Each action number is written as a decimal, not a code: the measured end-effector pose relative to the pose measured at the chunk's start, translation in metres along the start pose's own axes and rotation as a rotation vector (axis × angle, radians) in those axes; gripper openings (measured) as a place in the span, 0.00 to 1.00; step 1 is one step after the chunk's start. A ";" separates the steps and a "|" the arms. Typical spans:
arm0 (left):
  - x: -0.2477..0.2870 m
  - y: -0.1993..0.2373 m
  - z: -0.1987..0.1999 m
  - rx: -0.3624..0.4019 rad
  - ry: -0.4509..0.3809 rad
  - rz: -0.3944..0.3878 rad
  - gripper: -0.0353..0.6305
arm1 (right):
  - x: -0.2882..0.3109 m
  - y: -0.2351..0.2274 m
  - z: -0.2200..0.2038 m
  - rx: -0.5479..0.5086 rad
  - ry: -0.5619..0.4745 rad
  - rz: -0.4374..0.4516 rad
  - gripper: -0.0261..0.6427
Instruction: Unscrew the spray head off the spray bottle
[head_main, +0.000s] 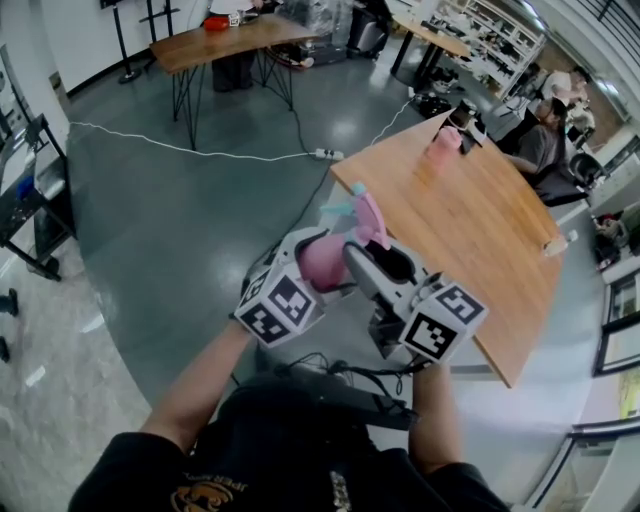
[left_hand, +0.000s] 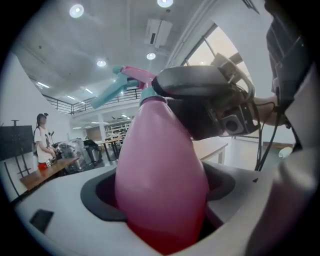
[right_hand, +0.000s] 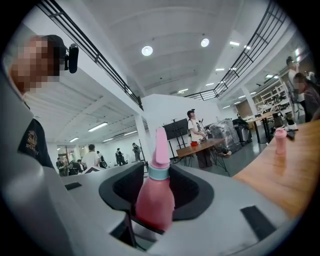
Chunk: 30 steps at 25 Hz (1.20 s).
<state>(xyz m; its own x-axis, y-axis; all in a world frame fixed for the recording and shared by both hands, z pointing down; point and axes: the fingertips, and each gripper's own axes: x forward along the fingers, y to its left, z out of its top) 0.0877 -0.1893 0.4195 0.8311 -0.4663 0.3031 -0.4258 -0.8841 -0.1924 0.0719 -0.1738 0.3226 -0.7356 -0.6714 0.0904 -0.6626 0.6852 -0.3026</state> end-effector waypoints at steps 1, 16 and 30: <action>0.001 0.001 -0.001 0.009 0.008 0.018 0.71 | 0.000 0.000 0.000 0.002 -0.002 -0.005 0.30; -0.014 -0.035 0.022 -0.083 -0.094 -0.356 0.71 | -0.015 0.014 0.009 -0.058 0.013 0.225 0.24; -0.020 -0.041 0.024 -0.087 -0.129 -0.405 0.71 | -0.025 0.017 0.016 -0.047 -0.011 0.296 0.24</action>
<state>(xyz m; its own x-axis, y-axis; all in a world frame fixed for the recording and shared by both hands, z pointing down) 0.0973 -0.1434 0.3992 0.9728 -0.0782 0.2180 -0.0798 -0.9968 -0.0013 0.0810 -0.1497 0.3002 -0.8964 -0.4433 -0.0061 -0.4254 0.8639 -0.2698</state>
